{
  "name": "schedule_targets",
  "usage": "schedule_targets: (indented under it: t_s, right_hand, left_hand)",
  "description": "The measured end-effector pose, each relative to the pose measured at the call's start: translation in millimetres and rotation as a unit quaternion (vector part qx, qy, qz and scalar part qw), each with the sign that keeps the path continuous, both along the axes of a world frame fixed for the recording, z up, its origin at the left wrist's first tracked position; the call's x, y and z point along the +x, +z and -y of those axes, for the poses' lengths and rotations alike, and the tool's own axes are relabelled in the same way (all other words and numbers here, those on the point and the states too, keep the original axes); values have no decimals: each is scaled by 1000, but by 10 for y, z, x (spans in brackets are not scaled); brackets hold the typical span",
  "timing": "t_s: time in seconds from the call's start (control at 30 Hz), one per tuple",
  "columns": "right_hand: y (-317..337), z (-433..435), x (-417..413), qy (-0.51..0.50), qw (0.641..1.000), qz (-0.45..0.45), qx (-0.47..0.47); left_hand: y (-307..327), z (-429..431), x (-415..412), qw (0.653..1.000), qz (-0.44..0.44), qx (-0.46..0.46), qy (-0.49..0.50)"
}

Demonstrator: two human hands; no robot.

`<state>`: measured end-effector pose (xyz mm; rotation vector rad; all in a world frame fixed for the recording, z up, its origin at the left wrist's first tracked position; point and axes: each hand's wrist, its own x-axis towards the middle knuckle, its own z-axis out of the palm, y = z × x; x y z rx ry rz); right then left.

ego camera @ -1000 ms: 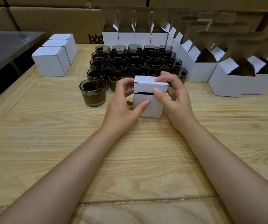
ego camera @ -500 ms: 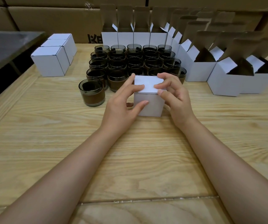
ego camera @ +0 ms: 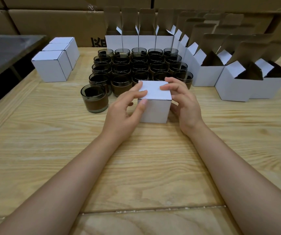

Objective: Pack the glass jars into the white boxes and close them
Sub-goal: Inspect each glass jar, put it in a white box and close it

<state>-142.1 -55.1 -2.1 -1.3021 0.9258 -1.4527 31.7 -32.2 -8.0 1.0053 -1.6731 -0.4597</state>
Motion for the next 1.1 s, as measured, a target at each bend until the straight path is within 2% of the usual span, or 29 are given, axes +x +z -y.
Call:
schedule_targets:
  t_s: [0.1, 0.2, 0.3, 0.37, 0.53, 0.77, 0.97, 1.1]
  right_hand:
    - [-16, 27, -10, -6, 999, 34, 26]
    - [-1, 35, -21, -19, 999, 40, 32]
    - [-1, 29, 5, 8, 999, 13, 39]
    - [-9, 26, 34, 38, 998, -16, 41]
    - [18, 21, 27, 32, 998, -8, 59]
    - [39, 4, 32, 36, 997, -37, 57]
    - [47, 6, 37, 33, 997, -33, 64]
    - [45, 19, 26, 28, 997, -26, 70]
  left_hand:
    - [16, -8, -2, 1000, 14, -25, 7]
    - [43, -34, 0, 988, 106, -89, 66]
    - [55, -87, -22, 945, 237, -136, 178]
    - [71, -122, -32, 918, 294, -156, 216]
    - [209, -235, 41, 893, 318, -243, 207]
    - [286, -599, 544, 850, 403, -226, 251]
    - [232, -704, 1190, 830, 407, -173, 340]
    - [185, -533, 1467, 834, 376, -110, 388]
